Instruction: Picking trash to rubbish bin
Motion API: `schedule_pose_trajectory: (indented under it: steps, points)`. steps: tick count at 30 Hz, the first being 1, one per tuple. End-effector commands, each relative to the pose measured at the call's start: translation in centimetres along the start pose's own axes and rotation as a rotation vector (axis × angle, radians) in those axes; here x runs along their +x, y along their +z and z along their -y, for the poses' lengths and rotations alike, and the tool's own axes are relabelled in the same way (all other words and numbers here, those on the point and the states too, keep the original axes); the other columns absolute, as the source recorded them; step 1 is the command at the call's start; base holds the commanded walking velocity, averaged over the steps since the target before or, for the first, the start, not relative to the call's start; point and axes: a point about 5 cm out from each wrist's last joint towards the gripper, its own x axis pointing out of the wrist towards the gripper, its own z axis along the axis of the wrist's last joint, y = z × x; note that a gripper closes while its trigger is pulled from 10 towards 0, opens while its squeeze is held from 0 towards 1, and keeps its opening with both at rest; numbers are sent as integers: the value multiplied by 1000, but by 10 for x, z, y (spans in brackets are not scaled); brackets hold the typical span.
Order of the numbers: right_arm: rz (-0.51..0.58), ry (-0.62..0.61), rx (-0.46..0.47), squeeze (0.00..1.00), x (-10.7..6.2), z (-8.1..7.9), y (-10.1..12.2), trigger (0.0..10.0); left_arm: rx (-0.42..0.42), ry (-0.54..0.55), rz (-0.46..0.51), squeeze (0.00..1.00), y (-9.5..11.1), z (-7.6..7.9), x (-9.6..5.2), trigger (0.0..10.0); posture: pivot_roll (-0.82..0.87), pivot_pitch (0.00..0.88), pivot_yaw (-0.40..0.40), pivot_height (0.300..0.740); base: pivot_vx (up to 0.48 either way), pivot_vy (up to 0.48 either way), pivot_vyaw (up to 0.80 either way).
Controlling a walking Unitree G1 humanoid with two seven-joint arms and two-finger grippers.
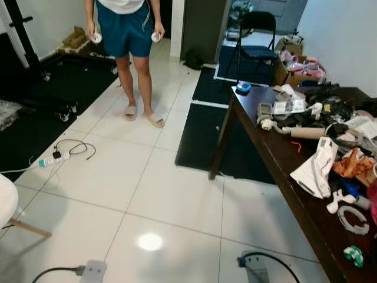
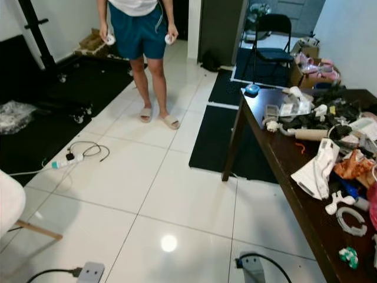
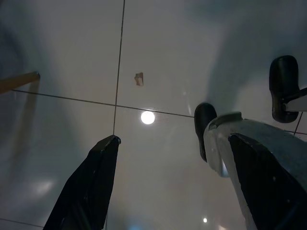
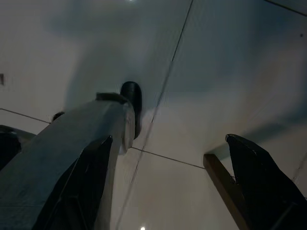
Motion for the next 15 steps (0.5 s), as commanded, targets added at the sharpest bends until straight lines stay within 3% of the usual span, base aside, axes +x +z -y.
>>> schedule_pose_trajectory:
  steps: [1, 15]
  points:
    - [-10, 7, -13, 0, 0, -1, -2, 10000, -15, -9, -4, 0, 0, 5, 1, 10000, 100, 48, -40, 740, 304, 0, 0]
    - [-18, 22, -31, 0, 0, -3, -4, 10000, -27, -4, -23, 0, -9, 5, -1, 10000, 100, 65, -47, 740, 284, 0, 0]
